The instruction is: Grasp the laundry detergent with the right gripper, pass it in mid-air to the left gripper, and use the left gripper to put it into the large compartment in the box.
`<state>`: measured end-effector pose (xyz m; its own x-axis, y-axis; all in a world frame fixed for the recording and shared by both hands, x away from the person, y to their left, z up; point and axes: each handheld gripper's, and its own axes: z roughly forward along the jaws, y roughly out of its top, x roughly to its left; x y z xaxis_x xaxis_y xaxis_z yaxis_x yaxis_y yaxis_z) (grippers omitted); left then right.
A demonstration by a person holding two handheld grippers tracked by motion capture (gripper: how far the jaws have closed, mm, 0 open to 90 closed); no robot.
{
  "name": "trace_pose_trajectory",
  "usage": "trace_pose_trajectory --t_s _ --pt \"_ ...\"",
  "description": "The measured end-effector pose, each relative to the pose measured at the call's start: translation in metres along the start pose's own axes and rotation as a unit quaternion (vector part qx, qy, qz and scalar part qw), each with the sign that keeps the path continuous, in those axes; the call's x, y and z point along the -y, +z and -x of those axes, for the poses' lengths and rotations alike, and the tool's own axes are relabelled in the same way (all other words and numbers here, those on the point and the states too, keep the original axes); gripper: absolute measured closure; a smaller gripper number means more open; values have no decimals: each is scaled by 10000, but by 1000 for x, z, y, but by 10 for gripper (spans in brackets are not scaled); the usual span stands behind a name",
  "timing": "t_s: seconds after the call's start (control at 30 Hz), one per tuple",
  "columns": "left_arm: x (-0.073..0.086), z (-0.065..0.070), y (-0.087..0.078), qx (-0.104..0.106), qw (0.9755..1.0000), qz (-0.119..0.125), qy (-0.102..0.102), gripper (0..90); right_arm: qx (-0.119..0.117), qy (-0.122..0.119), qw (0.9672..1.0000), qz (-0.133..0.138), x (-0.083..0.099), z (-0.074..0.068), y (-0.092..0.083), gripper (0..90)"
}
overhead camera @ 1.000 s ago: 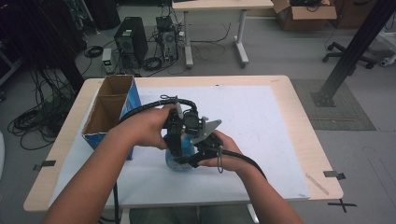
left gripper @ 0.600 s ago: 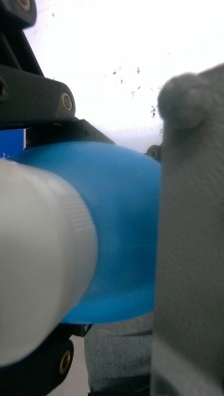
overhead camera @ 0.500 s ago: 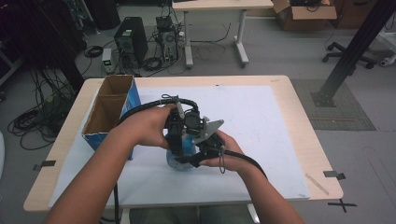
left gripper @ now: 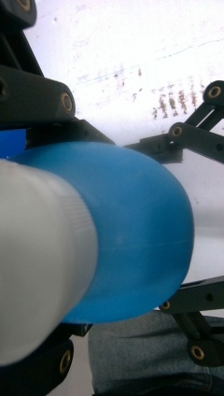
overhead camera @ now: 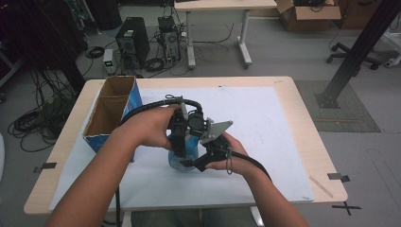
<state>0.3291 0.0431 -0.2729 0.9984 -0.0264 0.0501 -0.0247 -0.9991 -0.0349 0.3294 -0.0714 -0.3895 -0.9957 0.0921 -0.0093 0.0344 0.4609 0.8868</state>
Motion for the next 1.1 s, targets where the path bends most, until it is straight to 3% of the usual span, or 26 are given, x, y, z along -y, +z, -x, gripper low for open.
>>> trace_pose_trajectory --t_s 0.3,0.33,0.53,0.77,1.1 --pt "-2 0 -2 6 10000 -5 2 388 -137 160 9996 179 5 0 -3 200" --pt "-2 0 -3 11 10000 -19 4 388 -91 145 9996 208 7 0 -2 136" --pt "-3 -1 -7 16 10000 -44 -47 387 -107 256 9991 324 10 1 -5 9" --pt "-2 -2 -12 45 9998 -114 -142 387 -160 292 9986 409 12 3 -16 3" --pt "1 -3 -21 29 9999 -75 -140 387 -191 260 9981 531 12 8 -49 3"
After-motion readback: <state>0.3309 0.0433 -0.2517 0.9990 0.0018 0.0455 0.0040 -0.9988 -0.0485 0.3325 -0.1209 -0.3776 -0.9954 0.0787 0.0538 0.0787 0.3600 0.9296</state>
